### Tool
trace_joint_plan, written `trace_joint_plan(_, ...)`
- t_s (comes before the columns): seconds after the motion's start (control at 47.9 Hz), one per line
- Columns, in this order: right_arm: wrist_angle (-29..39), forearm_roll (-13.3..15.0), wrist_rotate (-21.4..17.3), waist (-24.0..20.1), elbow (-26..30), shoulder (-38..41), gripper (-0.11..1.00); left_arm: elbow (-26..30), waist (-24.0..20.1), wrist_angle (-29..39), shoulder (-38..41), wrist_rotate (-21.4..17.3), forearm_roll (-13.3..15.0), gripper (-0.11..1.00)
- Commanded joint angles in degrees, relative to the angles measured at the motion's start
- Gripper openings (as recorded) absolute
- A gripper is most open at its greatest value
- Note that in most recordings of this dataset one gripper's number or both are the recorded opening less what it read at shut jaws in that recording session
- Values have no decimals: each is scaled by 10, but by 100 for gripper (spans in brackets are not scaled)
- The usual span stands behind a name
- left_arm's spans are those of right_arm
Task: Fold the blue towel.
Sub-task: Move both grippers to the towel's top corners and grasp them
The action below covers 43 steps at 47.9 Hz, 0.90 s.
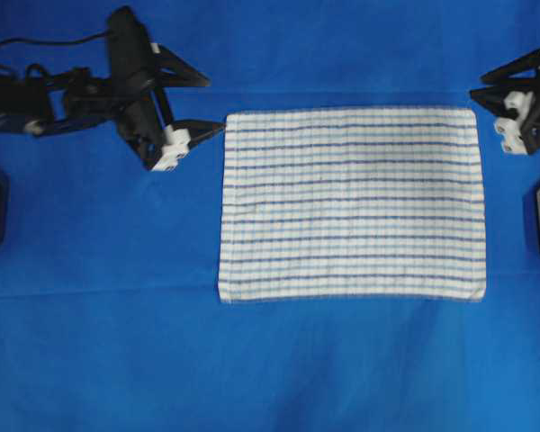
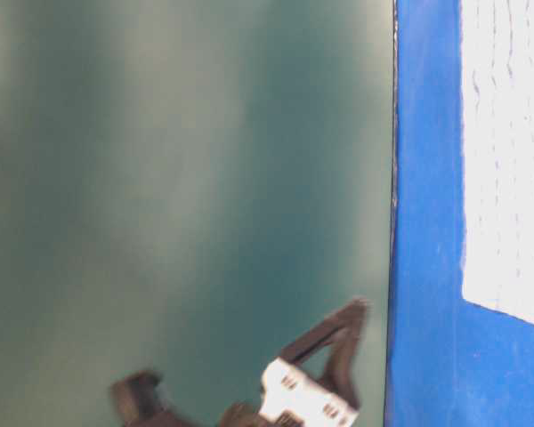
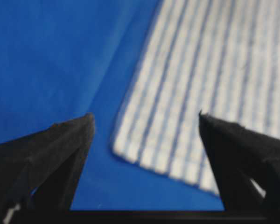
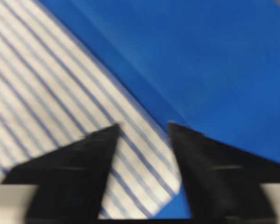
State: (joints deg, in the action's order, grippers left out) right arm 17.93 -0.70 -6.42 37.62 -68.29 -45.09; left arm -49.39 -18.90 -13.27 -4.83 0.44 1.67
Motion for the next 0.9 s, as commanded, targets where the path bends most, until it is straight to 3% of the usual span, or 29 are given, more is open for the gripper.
trace_joint_plan(0.0, -4, 4, -1, 22, 2, 37, 61, 33, -11, 25, 29, 1, 1, 88)
trace_joint_plan(0.042, -4, 6, -1, 31, 1, 53, 66, 43, -18, 33, 44, 1, 1, 87)
trace_joint_plan(0.167, -22, 16, -1, 54, -3, 96, 61, 66, -33, 37, 89, -1, 0, 87)
trace_joint_plan(0.355, -63, 23, -1, 83, -8, 163, 61, 87, -43, 35, 152, -1, 0, 87)
trace_joint_plan(0.709, -104, 23, 0, 83, 1, 272, 61, 104, -47, 21, 207, 1, 1, 87)
trace_joint_plan(0.876, -107, 23, 5, 76, 0, 277, 56, 100, -44, 33, 206, 2, 1, 77)
